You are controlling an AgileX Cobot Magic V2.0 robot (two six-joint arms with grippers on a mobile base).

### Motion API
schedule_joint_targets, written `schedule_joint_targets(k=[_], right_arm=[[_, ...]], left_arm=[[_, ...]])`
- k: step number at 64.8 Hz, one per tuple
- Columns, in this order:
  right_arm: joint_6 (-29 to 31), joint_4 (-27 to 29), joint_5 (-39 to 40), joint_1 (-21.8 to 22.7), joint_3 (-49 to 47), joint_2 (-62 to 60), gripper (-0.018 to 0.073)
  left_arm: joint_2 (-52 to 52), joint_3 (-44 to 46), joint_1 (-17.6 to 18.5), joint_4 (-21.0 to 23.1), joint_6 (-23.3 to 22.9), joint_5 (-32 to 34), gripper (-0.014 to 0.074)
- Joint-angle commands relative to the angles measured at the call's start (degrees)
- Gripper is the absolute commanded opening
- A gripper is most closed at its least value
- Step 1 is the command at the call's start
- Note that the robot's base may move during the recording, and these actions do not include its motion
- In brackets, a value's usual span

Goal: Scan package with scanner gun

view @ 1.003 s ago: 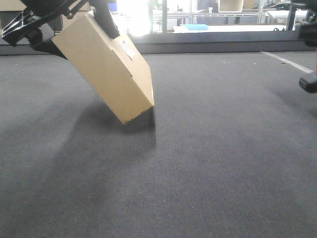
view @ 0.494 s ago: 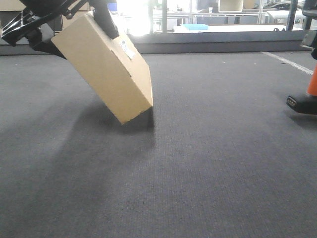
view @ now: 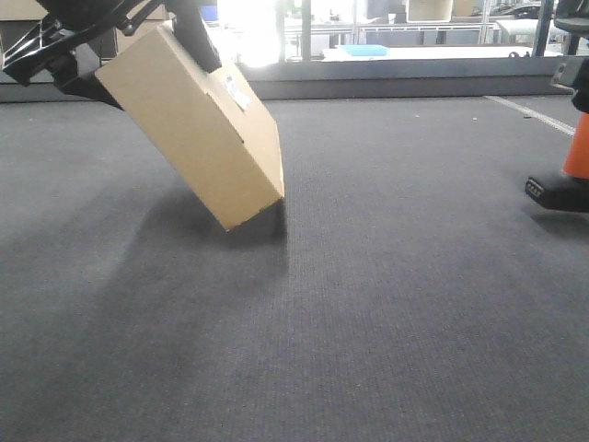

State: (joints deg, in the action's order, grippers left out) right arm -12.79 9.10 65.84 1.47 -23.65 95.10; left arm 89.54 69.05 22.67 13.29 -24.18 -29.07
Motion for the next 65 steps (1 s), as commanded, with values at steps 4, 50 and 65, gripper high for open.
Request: schedule_joint_targets(k=[4, 50, 65], right_arm=[[0.1, -0.6, 4.1, 0.1, -0.3, 1.3, 0.0129], [0.2, -3.0, 4.1, 0.1, -0.3, 2.5, 0.0414], [0.2, -3.0, 4.1, 0.1, -0.2, 2.5, 0.0457]], left_arm=[[-0.4, 0.2, 0.3, 0.0, 0.1, 1.5, -0.0016], [-0.4, 0.2, 0.3, 0.0, 0.1, 1.5, -0.0016], [-0.4, 0.2, 0.3, 0.0, 0.1, 1.5, -0.0016]])
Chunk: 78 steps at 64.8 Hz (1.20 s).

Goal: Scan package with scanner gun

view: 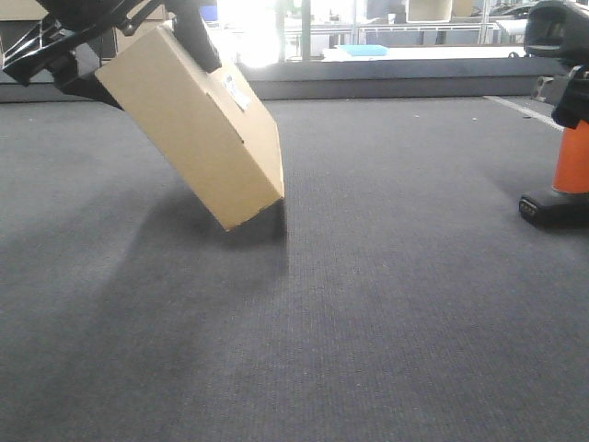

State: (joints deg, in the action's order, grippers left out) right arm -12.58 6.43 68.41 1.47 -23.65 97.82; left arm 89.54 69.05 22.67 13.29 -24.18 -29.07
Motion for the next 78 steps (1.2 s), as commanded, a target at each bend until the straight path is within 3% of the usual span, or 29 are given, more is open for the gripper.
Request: schedule_joint_targets(k=[1, 38, 53, 67, 78], right_arm=[[0.0, -0.3, 1.6, 0.1, -0.2, -0.2, 0.0457], [1.1, -1.9, 1.6, 0.1, 6.0, -4.1, 0.0457], [1.5, -2.0, 1.6, 0.1, 10.2, -11.1, 0.0457], [3.7, -2.1, -4.7, 0.1, 14.7, -21.2, 0.0454], [3.7, -2.3, -11.5, 0.1, 16.4, -29.0, 0.0454]], left_arm=[[-0.4, 0.2, 0.3, 0.0, 0.1, 1.5, -0.0016], [-0.4, 0.2, 0.3, -0.1, 0.1, 1.5, -0.0016], [-0.4, 0.2, 0.3, -2.8, 0.1, 0.9, -0.0016], [-3.4, 1.9, 0.3, -15.1, 0.1, -5.3, -0.0016], [-8.8, 2.5, 0.2, -30.0, 0.1, -11.5, -0.0016]])
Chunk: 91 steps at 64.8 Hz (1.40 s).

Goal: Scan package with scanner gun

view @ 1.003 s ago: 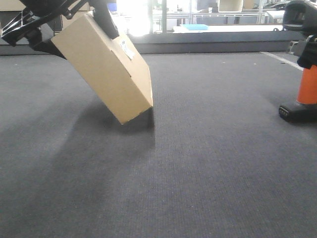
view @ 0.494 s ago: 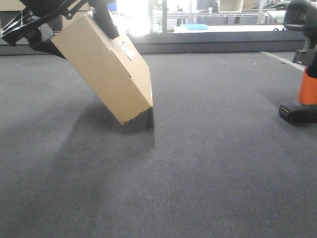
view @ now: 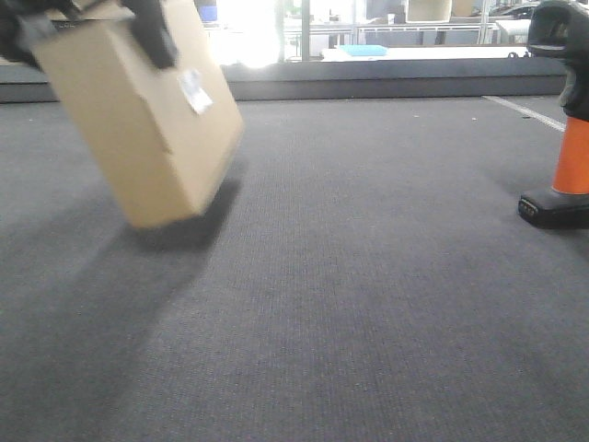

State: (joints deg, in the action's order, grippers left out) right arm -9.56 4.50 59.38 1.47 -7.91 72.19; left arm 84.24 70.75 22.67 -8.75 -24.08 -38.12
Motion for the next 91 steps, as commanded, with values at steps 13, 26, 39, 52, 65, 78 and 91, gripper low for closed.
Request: schedule_joint_targets(k=[13, 26, 39, 52, 65, 78, 91], right_arm=[[0.7, -1.5, -6.4, 0.1, 0.6, -12.4, 0.0454], [1.5, -3.5, -16.9, 0.1, 0.6, -21.6, 0.0388], [1.5, -4.0, -22.5, 0.1, 0.6, -28.1, 0.0122], [1.5, -4.0, -26.5, 0.1, 0.6, -31.8, -0.0161], [1.5, -4.0, -27.0, 0.1, 0.6, -32.3, -0.0157], [1.5, -4.0, -27.4, 0.1, 0.6, -32.3, -0.0157], [1.5, -4.0, -27.4, 0.1, 0.6, -32.3, -0.0157]], left_arm=[[-6.9, -0.5, -6.7, -13.8, 0.0, -7.5, -0.0016], [-8.7, -6.4, -14.9, -8.5, 7.1, -4.6, -0.0016], [-9.3, -11.8, -19.1, -4.4, 11.0, -2.7, -0.0016], [-9.3, -13.3, -19.5, -4.4, 13.0, -0.7, -0.0016], [-9.2, -14.3, -19.6, -3.8, 16.5, 0.6, -0.0016], [-9.2, -14.3, -19.6, -0.1, 18.1, 1.3, -0.0016], [-9.2, -14.3, -19.6, 3.5, 18.1, 1.6, -0.0016]])
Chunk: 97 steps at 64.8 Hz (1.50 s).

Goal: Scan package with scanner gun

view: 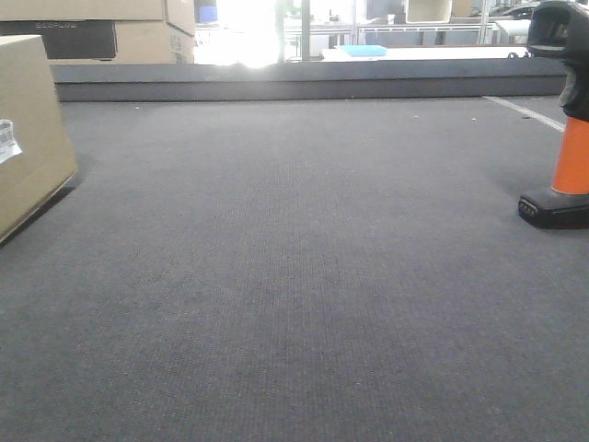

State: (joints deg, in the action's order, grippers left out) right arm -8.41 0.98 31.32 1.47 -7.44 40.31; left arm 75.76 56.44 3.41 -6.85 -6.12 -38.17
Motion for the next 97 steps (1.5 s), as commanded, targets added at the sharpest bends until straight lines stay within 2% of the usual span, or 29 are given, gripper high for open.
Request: schedule_joint_targets(k=[1, 8, 14, 27, 41, 50, 58, 73, 85, 89, 97], right_arm=[[0.3, -0.4, 0.7, 0.1, 0.2, -0.4, -0.0157], [0.3, -0.4, 0.7, 0.1, 0.2, -0.4, -0.0157], [0.3, -0.4, 0.7, 0.1, 0.2, -0.4, -0.0157], [0.3, -0.4, 0.7, 0.1, 0.2, -0.4, -0.0157], [0.3, -0.4, 0.8, 0.1, 0.2, -0.4, -0.0157], [0.3, -0.4, 0.8, 0.1, 0.2, -0.4, -0.0157], [0.3, -0.4, 1.2, 0.1, 0.2, -0.4, -0.0157], [0.3, -0.4, 1.2, 0.1, 0.2, -0.4, -0.0157], [0.3, -0.4, 0.8, 0.1, 0.2, -0.4, -0.0157], [0.3, -0.4, -0.4, 0.1, 0.2, -0.4, -0.0157], [0.3, -0.4, -5.9, 0.1, 0.2, -0.4, -0.0159]], left_arm=[[-0.8, 0.0, -0.3, 1.7, 0.2, 1.6, -0.0016], [-0.7, 0.0, -0.3, 1.7, 0.2, 1.2, -0.0001], [-0.5, 0.0, -0.3, 1.7, 0.2, 1.1, 0.0080], [-0.5, 0.0, -0.3, 1.0, 0.2, 1.1, 0.0314], [-0.5, 0.0, -0.3, 0.3, 0.2, 1.5, 0.0471], [-0.5, 0.5, -0.3, 0.3, 0.2, 1.5, 0.0533], [-0.6, 0.8, -0.3, 0.3, 0.2, 1.6, 0.0538], [-1.6, 7.4, -0.3, 0.3, 0.2, -4.7, 0.0538], [-6.6, 9.6, -0.3, 0.5, 0.2, -8.9, 0.0518], [-9.6, 9.2, -0.3, 1.7, 0.2, -9.5, 0.0463], [-15.2, 8.4, -0.3, 2.7, 0.1, -9.0, 0.0236]])
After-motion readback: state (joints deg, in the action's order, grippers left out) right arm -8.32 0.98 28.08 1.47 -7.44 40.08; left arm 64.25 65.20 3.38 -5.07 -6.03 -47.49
